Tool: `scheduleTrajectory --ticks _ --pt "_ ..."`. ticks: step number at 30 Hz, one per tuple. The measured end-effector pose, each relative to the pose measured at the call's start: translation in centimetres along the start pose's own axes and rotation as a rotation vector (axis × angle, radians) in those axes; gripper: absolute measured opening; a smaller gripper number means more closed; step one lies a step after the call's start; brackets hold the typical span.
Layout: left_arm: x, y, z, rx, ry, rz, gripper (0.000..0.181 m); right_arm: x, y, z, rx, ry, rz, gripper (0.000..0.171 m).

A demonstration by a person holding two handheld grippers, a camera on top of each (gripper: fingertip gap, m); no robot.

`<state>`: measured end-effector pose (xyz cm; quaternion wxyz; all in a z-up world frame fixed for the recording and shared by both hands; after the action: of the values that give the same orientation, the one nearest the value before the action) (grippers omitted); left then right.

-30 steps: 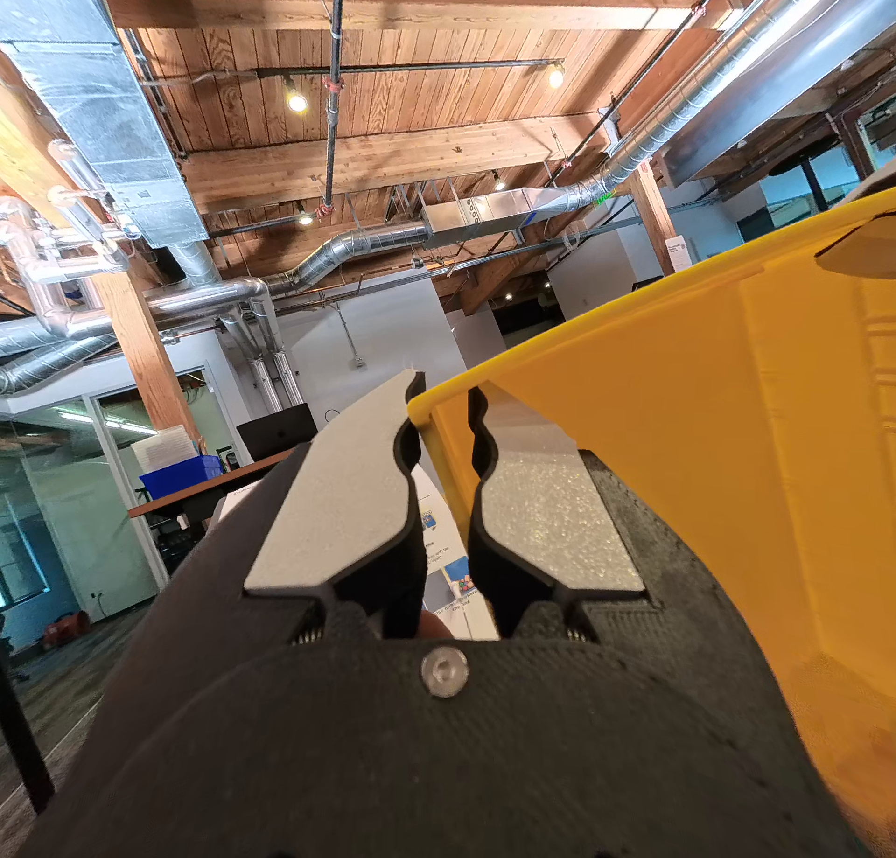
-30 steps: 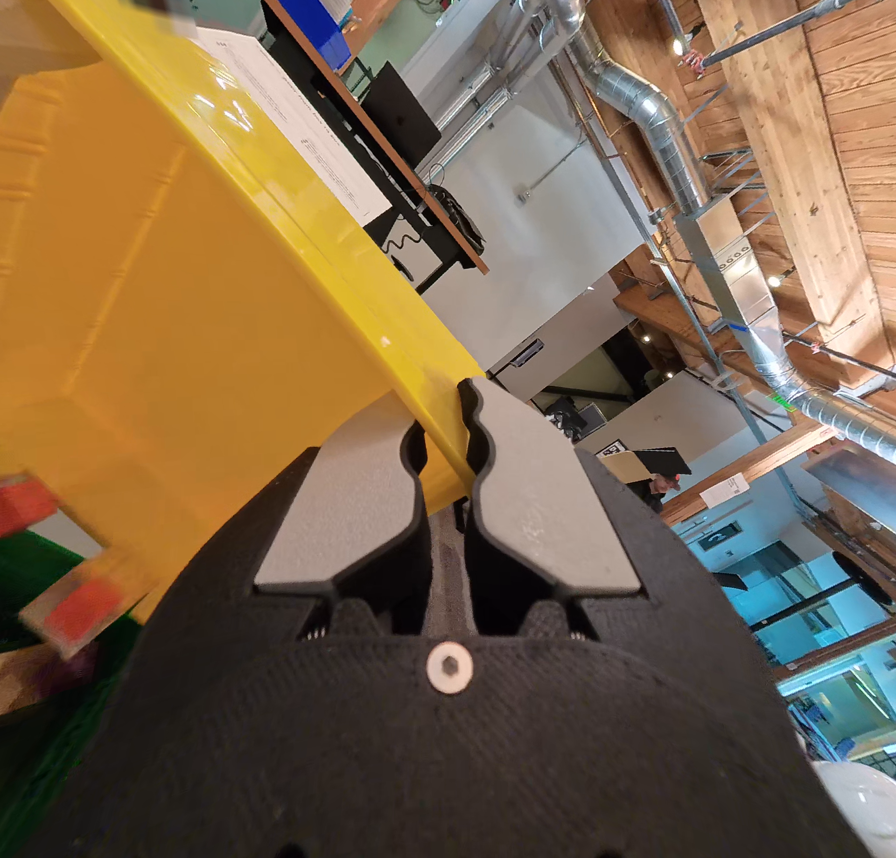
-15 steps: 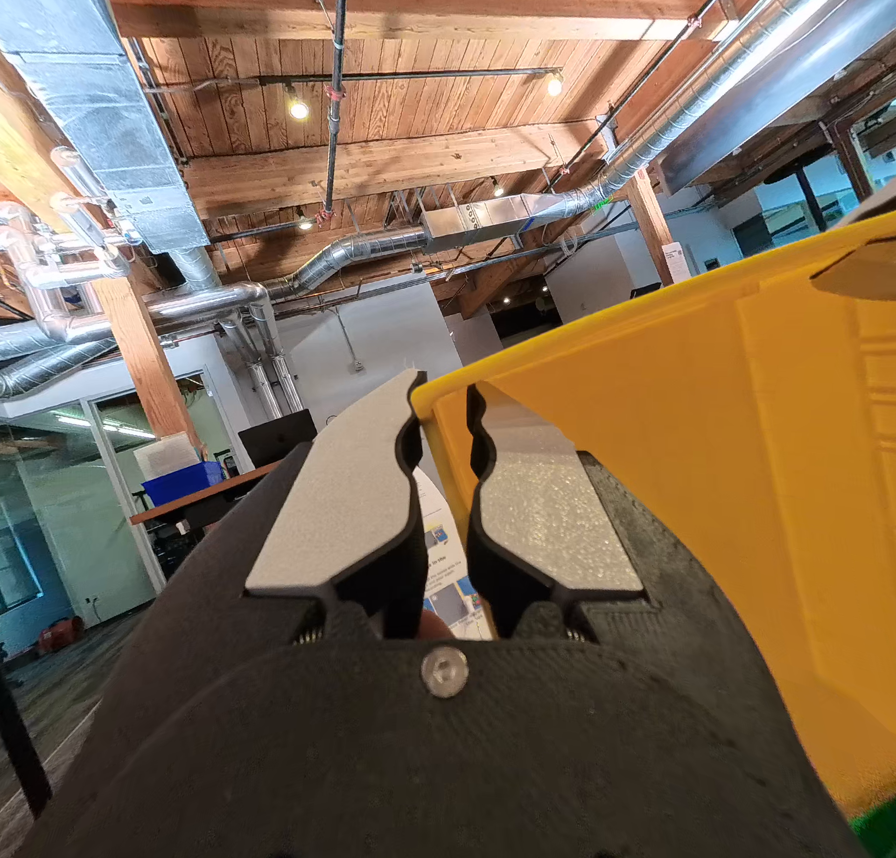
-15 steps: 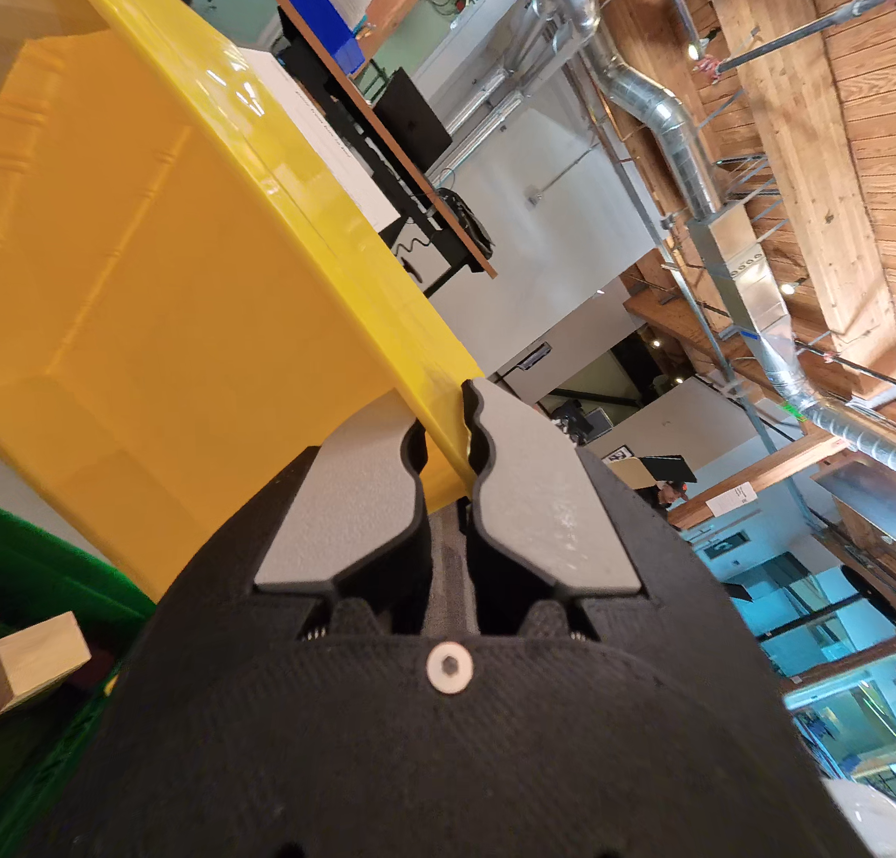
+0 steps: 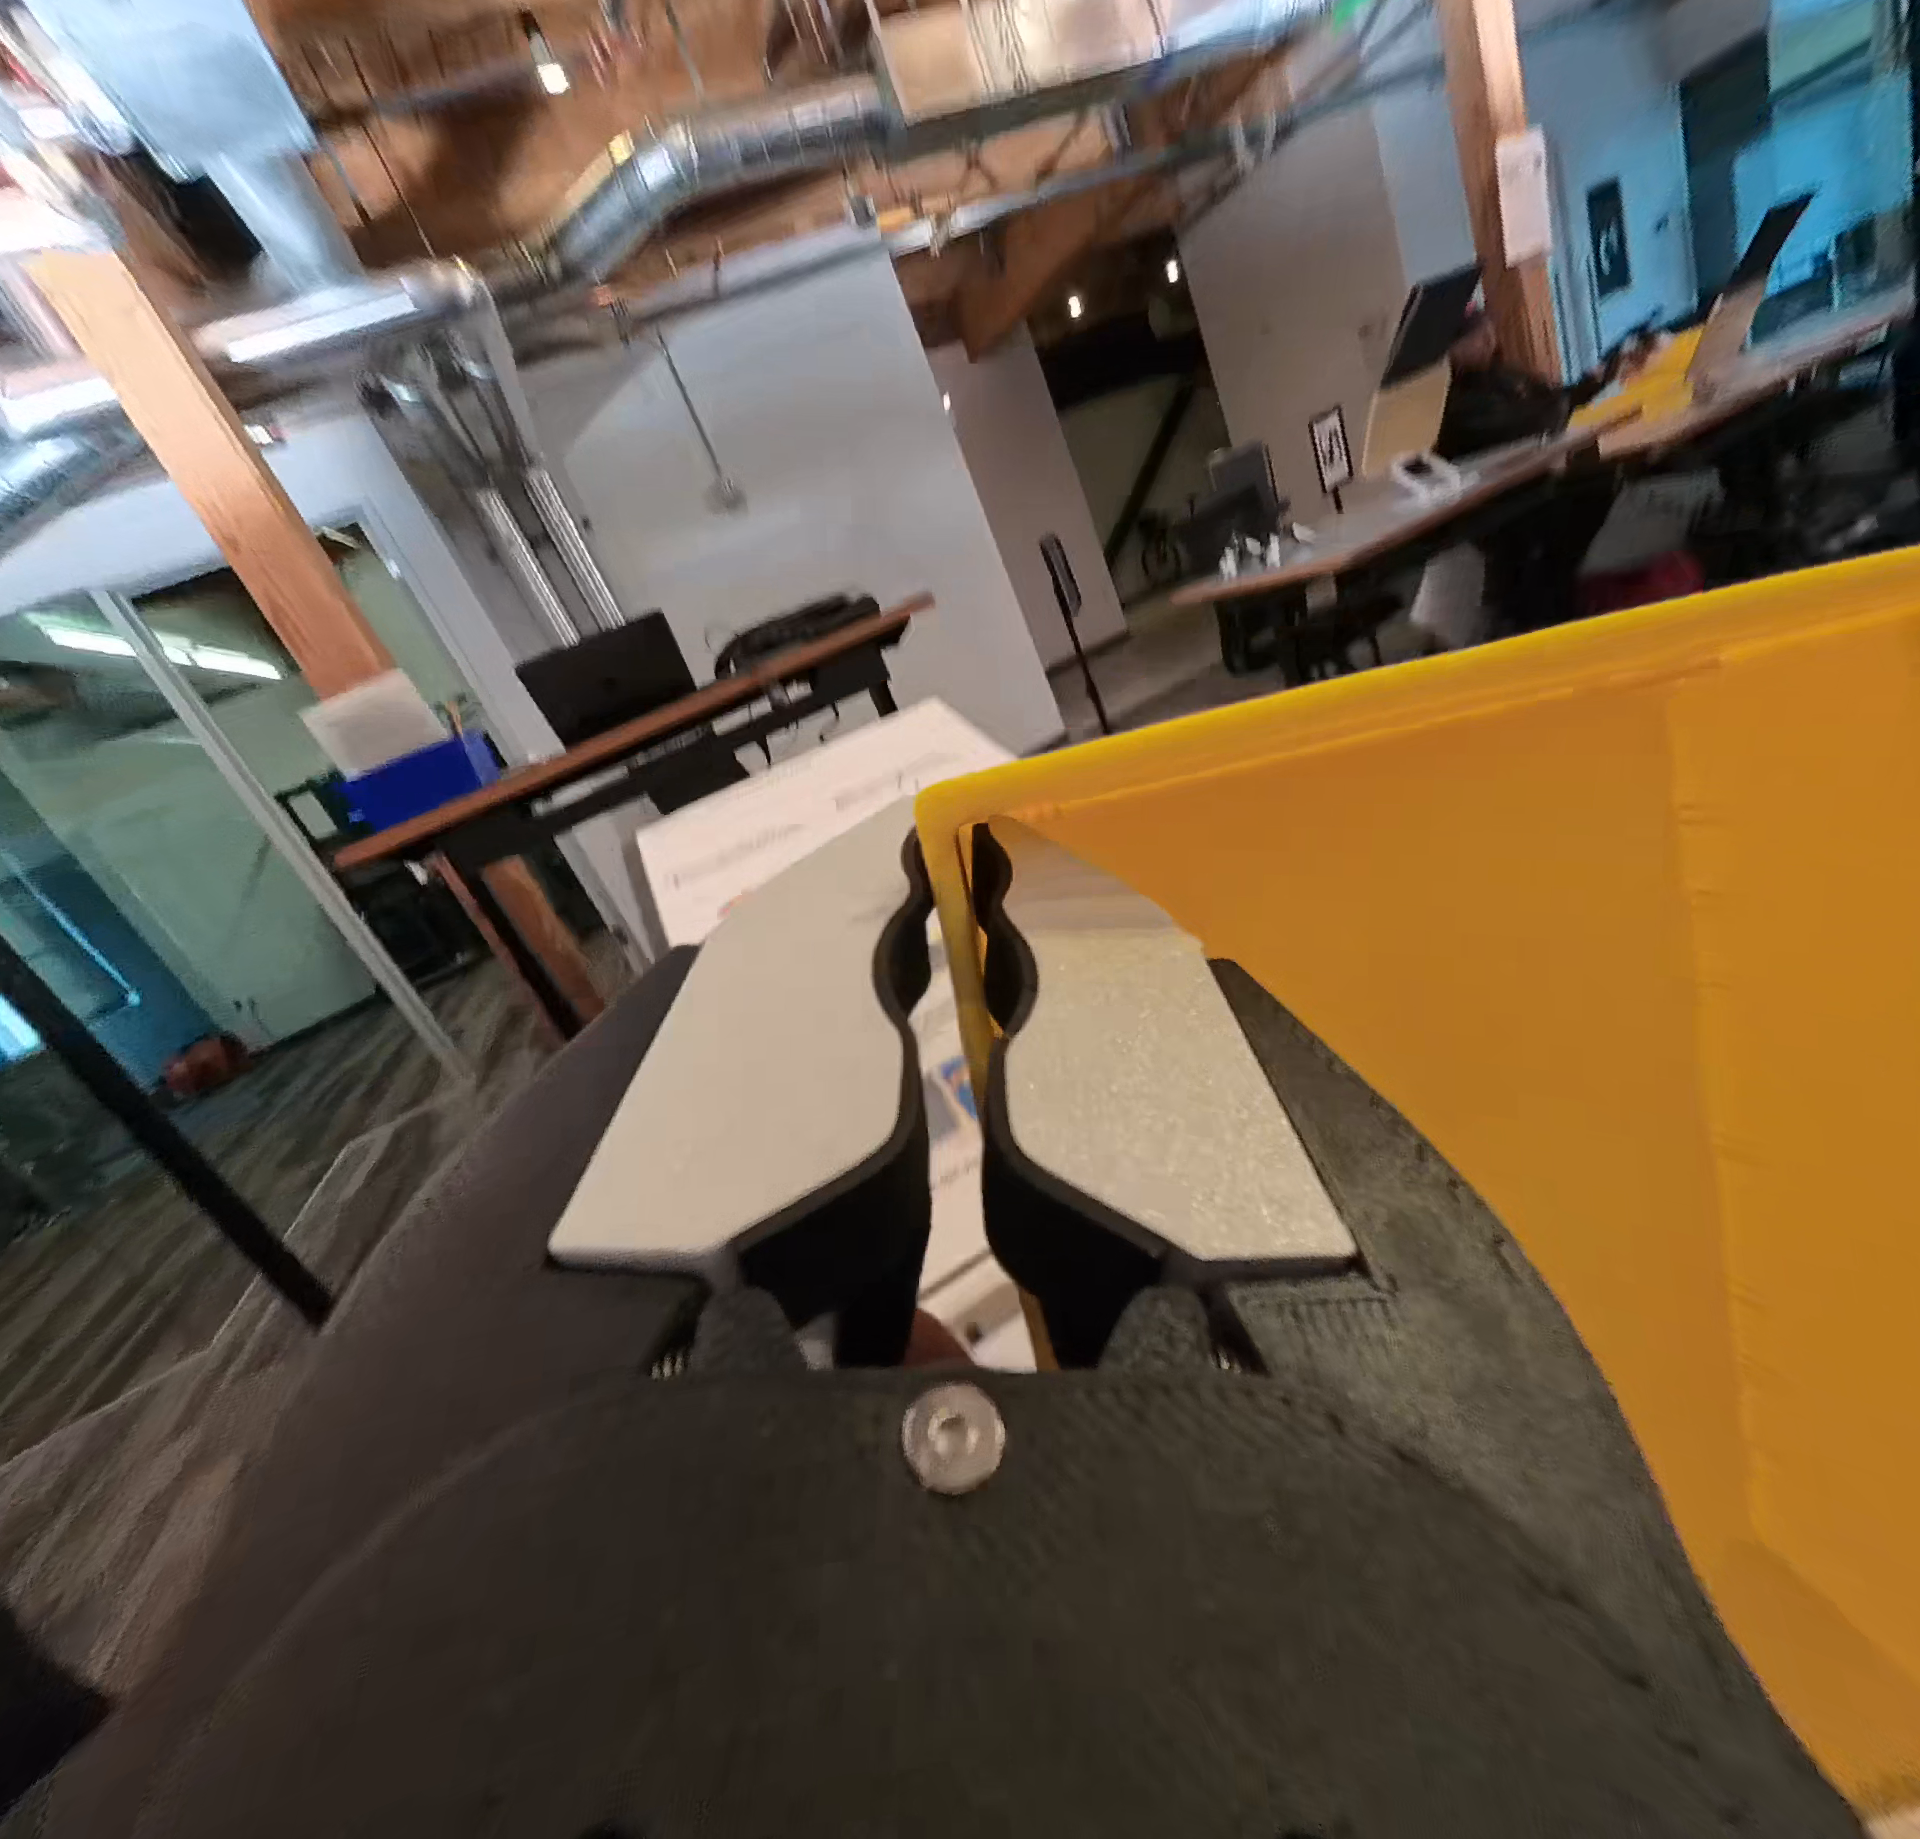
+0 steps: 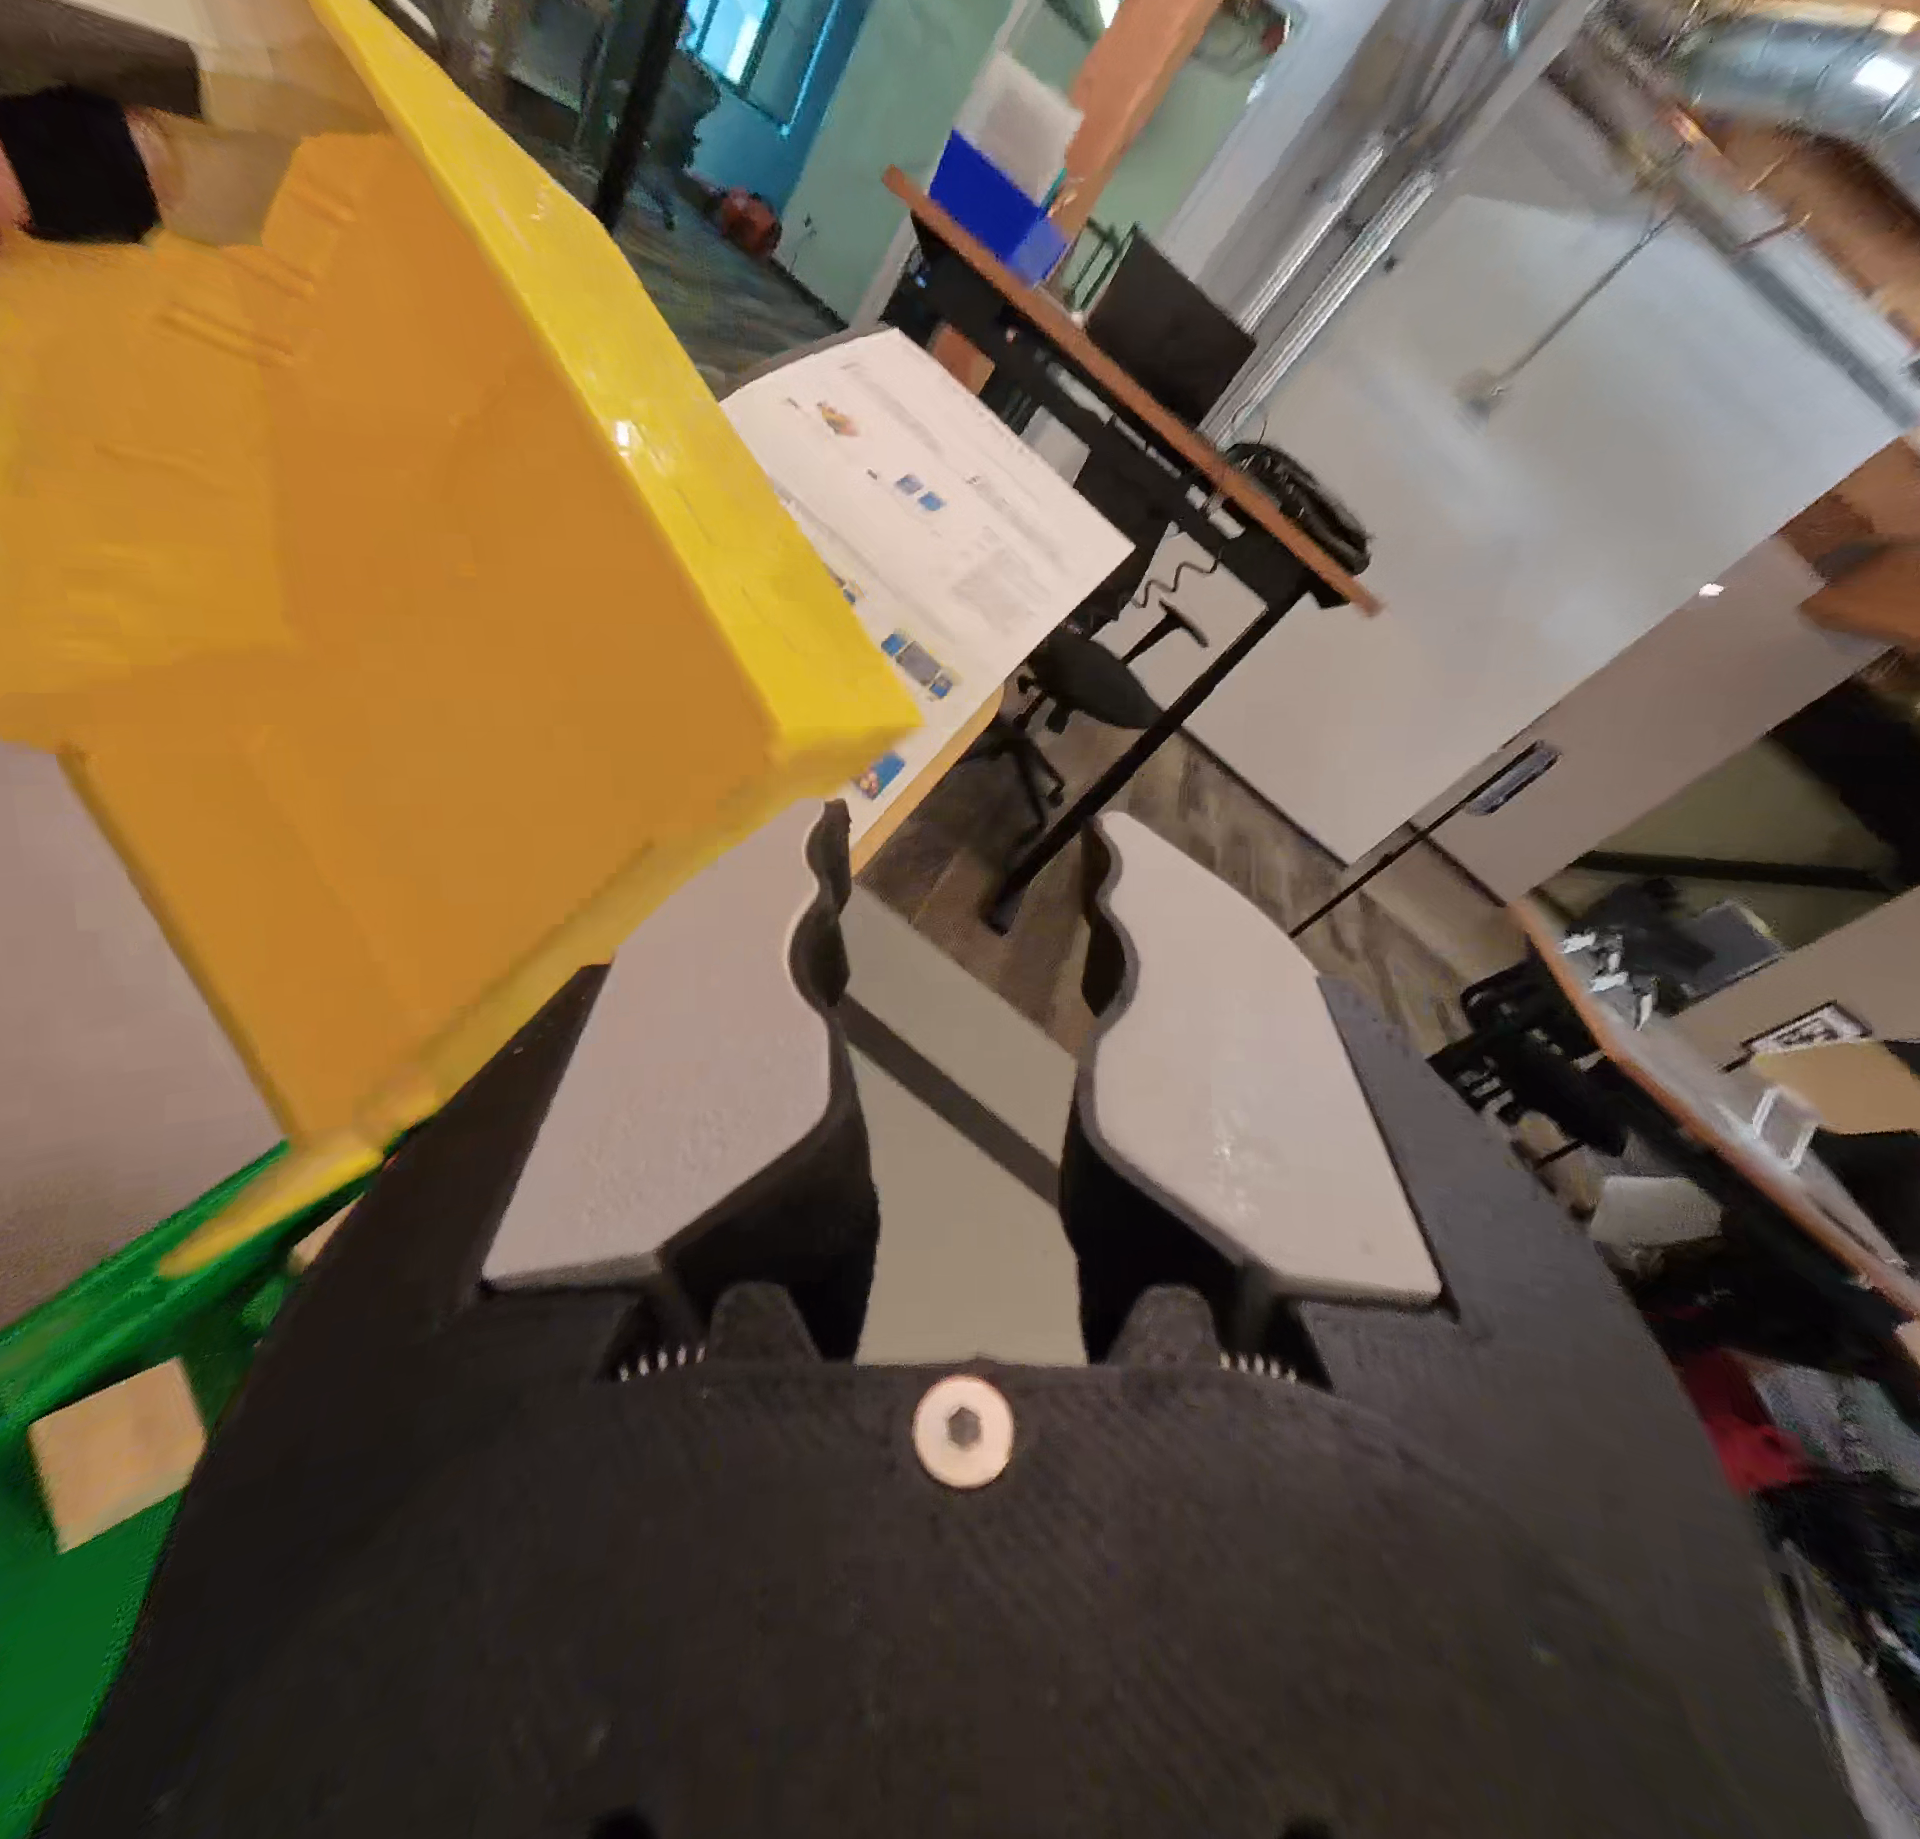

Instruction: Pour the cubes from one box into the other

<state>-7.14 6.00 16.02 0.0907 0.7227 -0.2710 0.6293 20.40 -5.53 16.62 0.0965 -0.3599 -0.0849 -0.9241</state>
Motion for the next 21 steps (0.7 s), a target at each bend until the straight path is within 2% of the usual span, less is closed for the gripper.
scheduleTrajectory --ticks 5,9,12,15,21 --pt "-2.8 3.5 -5.9 0.059 -0.029 -0.202 0.004 -3.9 1.3 -0.4 0.083 -0.139 -0.089 0.041" --pt "-6.9 5.9 -11.0 0.084 0.053 -0.489 0.006 -8.9 1.6 -2.0 0.195 -0.256 -0.24 0.042" --pt "-11.0 7.3 -14.3 0.113 0.146 -0.702 0.006 -13.1 0.8 -4.1 0.321 -0.391 -0.391 0.042" --pt "-16.5 7.8 -17.5 0.085 0.366 -0.836 0.007 -16.3 -0.5 -6.2 0.402 -0.419 -0.54 0.047" --pt "-25.8 8.8 -22.2 0.166 0.648 -0.993 0.008 -21.4 -1.0 -10.6 0.501 -0.547 -0.656 0.05"
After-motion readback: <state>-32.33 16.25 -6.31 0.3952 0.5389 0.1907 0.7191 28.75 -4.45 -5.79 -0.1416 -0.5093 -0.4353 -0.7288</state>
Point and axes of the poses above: each gripper's, where its closed fingertips meet, y back along the fingers, x out of its top, z = x × y across the jaws, the point moved 9 cm from there along y, back along the fingers, and after that the axes turned 12 degrees about y, right-handed, at the moved point
